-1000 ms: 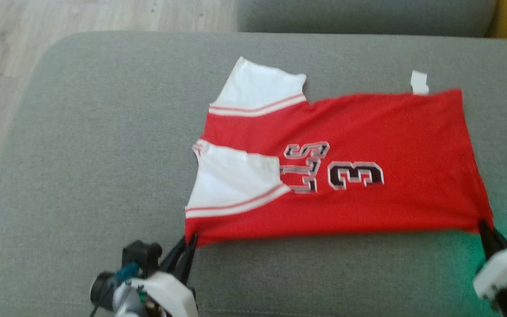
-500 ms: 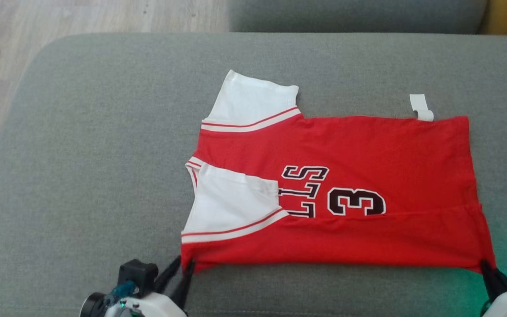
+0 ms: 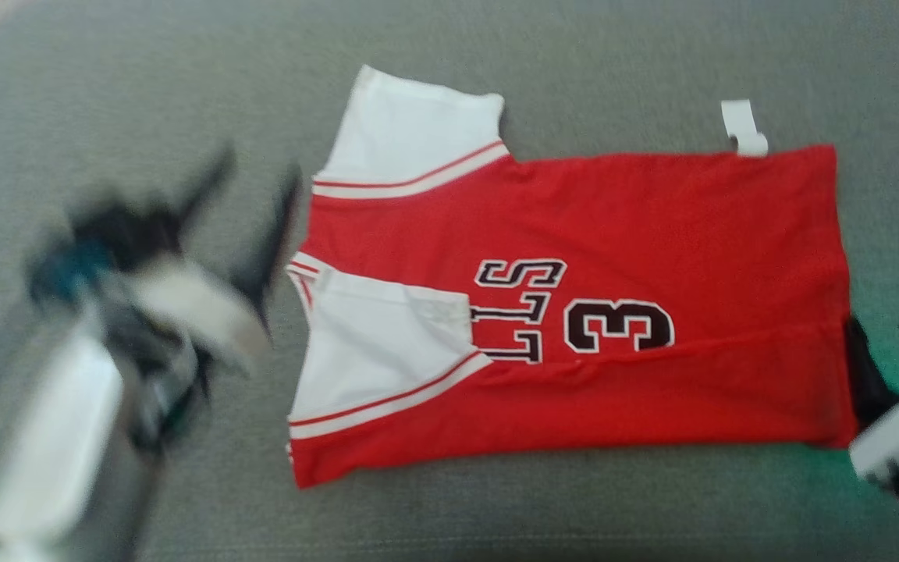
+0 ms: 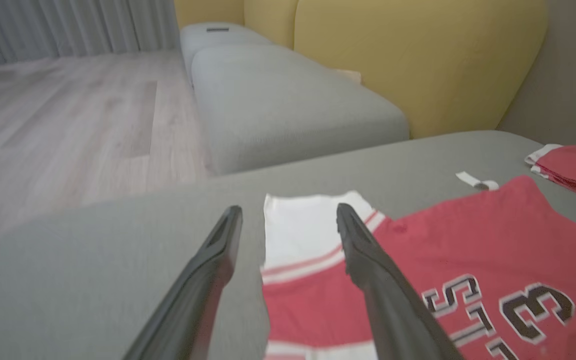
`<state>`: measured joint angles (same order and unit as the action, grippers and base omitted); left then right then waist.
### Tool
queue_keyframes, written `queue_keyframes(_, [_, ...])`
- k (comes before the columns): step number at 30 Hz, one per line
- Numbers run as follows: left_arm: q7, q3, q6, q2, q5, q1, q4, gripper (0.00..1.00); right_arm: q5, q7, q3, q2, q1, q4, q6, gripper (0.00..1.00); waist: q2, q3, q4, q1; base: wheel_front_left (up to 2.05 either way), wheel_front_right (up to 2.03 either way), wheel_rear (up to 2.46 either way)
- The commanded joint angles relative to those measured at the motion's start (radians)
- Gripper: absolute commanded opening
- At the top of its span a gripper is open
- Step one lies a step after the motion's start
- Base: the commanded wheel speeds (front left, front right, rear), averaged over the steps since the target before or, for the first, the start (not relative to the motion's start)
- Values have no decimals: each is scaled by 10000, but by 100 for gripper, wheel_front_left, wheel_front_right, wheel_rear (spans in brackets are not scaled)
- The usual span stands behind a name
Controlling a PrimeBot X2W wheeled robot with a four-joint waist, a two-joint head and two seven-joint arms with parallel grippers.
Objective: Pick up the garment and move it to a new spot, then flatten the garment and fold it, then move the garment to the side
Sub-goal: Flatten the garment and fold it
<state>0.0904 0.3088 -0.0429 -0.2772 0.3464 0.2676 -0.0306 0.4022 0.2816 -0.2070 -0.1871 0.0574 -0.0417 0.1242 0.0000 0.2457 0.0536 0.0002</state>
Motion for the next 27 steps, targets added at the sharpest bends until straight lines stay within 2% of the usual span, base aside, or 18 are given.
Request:
queue_keyframes(1, [369, -539, -245, -512, 137, 1414, -144, 100, -1, -33, 343, -315, -553, 427, 65, 100, 0, 626, -478, -2, 0, 0, 0])
queue_keyframes(6, [1808, -285, -779, -1071, 1075, 4240, 1235, 100, -39, -297, 938, -265, -1664, 300, 65, 100, 0, 1387, -1189, -2, 0, 0, 0])
queue_keyframes(11, [2602, 322, -867, -1654, 1900, 5831, 2447, 100, 140, -528, 1444, -153, -2271, -7, 65, 100, 0, 1899, -1792, -2, 0, 0, 0])
queue_keyframes(12, [3047, 843, -872, -2003, 2424, 6355, 2971, 100, 226, -605, 1647, -129, -2444, -185, 65, 100, 0, 2127, -2037, -2, 0, 0, 0])
queue_keyframes(14, [3384, 1308, -874, -2305, 2798, 6826, 3435, 100, 355, -692, 1774, -130, -2560, -305, 65, 100, 0, 2345, -2213, -2, 0, 0, 0])
queue_keyframes(19, [3592, 1986, -876, -2907, 3108, 7656, 4666, 100, 566, -942, 1952, -186, -2791, -487, 65, 100, 0, 2772, -2648, -2, 0, 0, 0])
queue_keyframes(27, [3574, 2392, -877, -3382, 3358, 8116, 6161, 100, 756, -1267, 2081, -165, -2912, -766, 65, 100, 0, 3119, -3110, -2, 0, 0, 0])
